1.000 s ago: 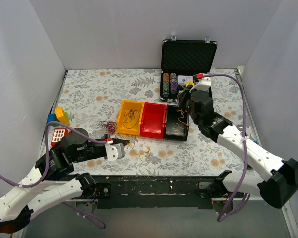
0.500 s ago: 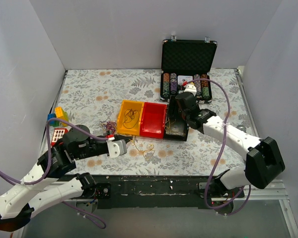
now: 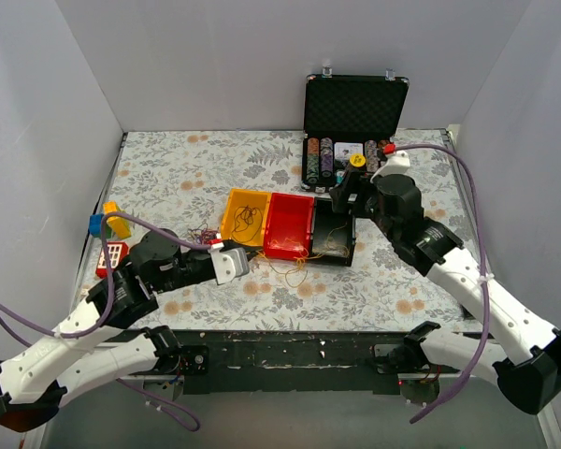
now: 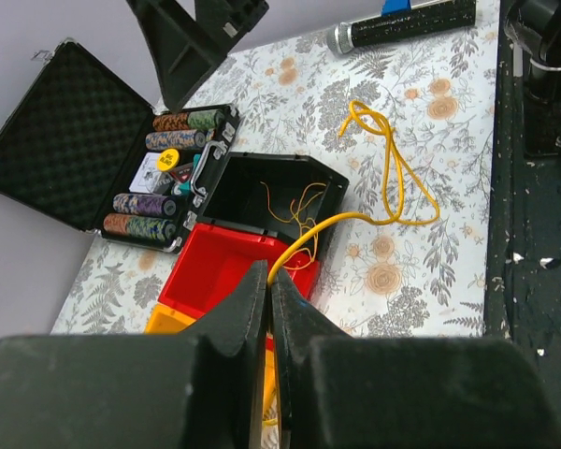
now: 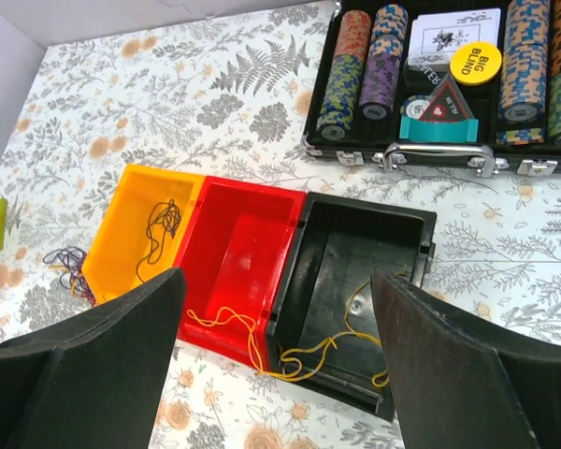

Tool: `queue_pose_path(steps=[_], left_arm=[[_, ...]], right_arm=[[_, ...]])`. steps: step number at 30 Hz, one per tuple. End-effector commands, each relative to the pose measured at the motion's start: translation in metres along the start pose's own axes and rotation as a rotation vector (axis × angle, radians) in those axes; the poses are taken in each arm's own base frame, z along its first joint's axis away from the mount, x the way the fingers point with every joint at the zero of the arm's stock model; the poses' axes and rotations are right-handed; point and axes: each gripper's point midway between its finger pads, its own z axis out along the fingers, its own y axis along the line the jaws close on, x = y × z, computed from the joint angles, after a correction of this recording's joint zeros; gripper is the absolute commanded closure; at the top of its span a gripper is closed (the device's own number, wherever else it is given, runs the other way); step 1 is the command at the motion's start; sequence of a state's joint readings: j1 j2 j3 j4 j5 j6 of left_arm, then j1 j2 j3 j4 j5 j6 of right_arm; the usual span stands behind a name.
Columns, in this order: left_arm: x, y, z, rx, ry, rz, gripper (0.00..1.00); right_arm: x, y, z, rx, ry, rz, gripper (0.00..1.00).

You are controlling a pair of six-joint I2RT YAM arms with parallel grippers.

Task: Untangle the cables

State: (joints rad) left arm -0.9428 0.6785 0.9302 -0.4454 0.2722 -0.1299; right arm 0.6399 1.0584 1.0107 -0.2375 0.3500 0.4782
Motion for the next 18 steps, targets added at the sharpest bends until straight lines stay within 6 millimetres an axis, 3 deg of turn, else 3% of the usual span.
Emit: queue_pose_path(steps=[1, 3, 5, 6, 10, 15, 18], left_arm=[[-0.035, 0.018, 0.004, -0.043, -0.093, 0.001, 1.00], [-0.046, 0.024, 0.006, -0.054, -0.118, -0.002, 1.00], [-0.054, 0.027, 0.009, -0.052, -0.134, -0.019, 1.00], [-0.058, 0.028, 0.011, -0.048, -0.139, -0.030, 1.00], [-0.062, 0.030, 0.017, -0.039, -0.139, -0.065, 1.00], [-0.061, 0.037, 0.012, -0.094, -0.139, -0.073, 1.00], [-0.057, 0.044, 0.005, -0.150, -0.121, -0.090, 1.00]], right_arm=[[0.015, -0.003, -0.009, -0.051, 0.022, -0.061, 0.12], [0.022, 0.017, -0.019, -0.214, -0.007, -0.074, 0.11], [0.047, 0.023, -0.023, -0.316, 0.008, -0.086, 0.11], [0.049, 0.026, -0.024, -0.342, -0.006, -0.087, 0.11], [0.069, 0.026, -0.020, -0.374, 0.026, -0.136, 0.11], [0.124, 0.036, -0.004, -0.374, 0.189, -0.281, 0.10], [0.132, 0.049, 0.003, -0.362, 0.183, -0.392, 0.09]])
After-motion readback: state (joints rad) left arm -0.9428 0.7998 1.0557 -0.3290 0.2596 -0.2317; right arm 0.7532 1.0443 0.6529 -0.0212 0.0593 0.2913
